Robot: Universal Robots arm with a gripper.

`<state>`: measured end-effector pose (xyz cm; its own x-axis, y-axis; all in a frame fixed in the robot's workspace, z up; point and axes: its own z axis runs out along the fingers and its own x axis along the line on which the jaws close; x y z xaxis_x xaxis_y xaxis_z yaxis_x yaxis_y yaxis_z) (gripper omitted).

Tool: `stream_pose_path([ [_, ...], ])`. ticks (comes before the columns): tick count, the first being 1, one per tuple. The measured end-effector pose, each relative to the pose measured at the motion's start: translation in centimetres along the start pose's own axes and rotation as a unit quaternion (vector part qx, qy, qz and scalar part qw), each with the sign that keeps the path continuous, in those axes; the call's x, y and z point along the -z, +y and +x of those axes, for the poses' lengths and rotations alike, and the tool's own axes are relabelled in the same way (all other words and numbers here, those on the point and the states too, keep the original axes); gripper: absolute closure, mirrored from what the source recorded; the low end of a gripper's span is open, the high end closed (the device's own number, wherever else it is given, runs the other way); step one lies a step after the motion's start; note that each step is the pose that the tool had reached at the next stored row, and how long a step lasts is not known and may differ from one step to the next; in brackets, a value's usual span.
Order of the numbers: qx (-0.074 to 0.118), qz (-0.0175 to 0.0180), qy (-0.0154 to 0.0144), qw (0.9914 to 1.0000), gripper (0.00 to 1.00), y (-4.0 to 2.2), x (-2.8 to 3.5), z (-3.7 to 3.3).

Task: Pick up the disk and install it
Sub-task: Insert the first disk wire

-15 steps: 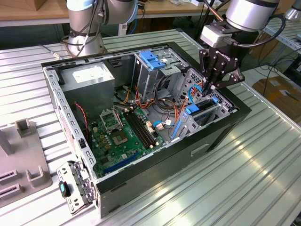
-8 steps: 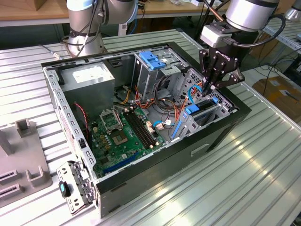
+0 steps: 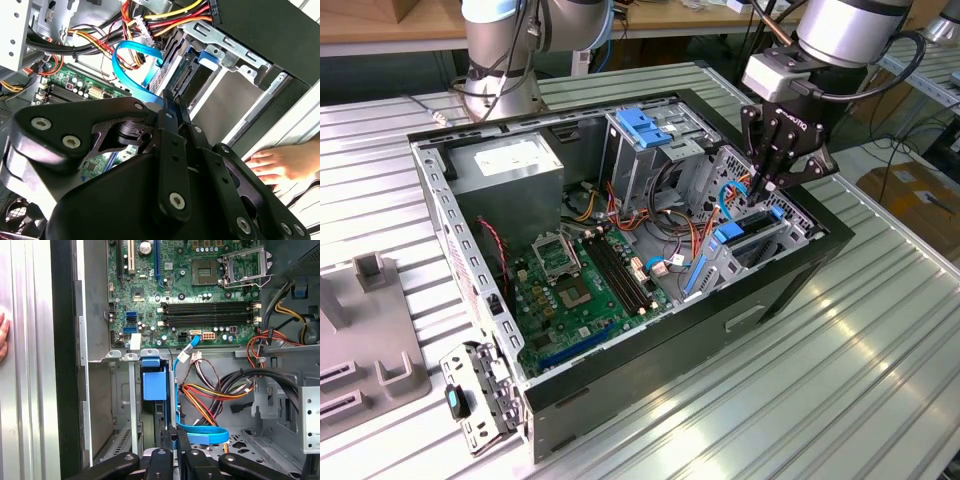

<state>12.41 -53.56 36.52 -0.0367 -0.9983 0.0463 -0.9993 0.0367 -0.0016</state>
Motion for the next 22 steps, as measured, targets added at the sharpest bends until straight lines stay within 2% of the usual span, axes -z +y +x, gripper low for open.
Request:
stream_pose_path([
  [2, 0.000, 0.0000, 0.0000, 1.00000, 0.84, 0.33, 0.00, 0.01],
  [9, 0.000, 0.0011, -0.0001, 1.00000, 0.84, 0.60, -0.02, 0.02],
  [20, 0.000, 0.0012, 0.0000, 1.00000, 0.84, 0.64, -0.01, 0.03],
  [22, 0.000, 0.0025, -0.0003, 1.00000, 0.84, 0.77, -0.02, 0.20],
])
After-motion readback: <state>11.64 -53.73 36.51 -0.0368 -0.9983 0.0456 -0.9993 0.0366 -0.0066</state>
